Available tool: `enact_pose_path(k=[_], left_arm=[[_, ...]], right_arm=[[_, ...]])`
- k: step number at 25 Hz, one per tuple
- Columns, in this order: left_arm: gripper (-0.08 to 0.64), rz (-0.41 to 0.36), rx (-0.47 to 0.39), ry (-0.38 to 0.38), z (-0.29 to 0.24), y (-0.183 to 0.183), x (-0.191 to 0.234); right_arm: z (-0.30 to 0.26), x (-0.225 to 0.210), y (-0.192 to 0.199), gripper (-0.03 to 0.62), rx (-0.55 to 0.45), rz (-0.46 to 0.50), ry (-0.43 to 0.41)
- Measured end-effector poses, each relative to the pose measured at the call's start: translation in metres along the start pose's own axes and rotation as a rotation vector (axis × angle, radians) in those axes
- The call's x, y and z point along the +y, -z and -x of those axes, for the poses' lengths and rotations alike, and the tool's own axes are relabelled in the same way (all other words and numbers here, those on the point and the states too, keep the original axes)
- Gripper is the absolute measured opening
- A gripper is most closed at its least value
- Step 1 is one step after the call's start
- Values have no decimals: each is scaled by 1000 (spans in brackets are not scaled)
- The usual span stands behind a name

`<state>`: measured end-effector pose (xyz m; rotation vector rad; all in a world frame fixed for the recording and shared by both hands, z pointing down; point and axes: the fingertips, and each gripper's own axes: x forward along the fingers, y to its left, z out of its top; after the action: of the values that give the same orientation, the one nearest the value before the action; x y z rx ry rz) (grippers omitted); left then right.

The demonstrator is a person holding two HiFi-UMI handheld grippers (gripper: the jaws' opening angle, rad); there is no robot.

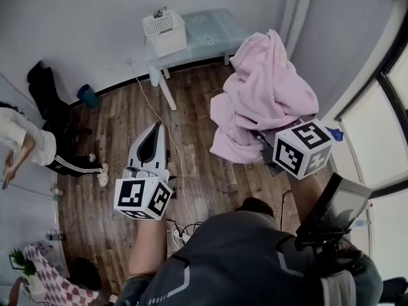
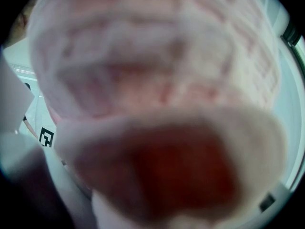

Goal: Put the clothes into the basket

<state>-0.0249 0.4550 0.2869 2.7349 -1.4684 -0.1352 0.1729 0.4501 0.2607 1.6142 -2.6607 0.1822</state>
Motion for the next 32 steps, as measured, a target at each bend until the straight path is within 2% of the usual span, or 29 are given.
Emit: enact_pose_path(k=[6, 11, 19, 32], left_arm=[[9, 5, -2, 7, -8, 5, 17], [9, -1, 12, -24, -35, 6, 44], [9, -27, 49, -89, -160, 5, 100], [9, -20, 41, -129, -174, 5, 118]], right_arm=[[-21, 0, 5, 348, 21, -20, 9], [-64, -15, -1, 348, 10, -20, -19], [-182, -104, -13, 349, 23, -69, -84], [-190, -107, -19, 348, -21, -44, -101]])
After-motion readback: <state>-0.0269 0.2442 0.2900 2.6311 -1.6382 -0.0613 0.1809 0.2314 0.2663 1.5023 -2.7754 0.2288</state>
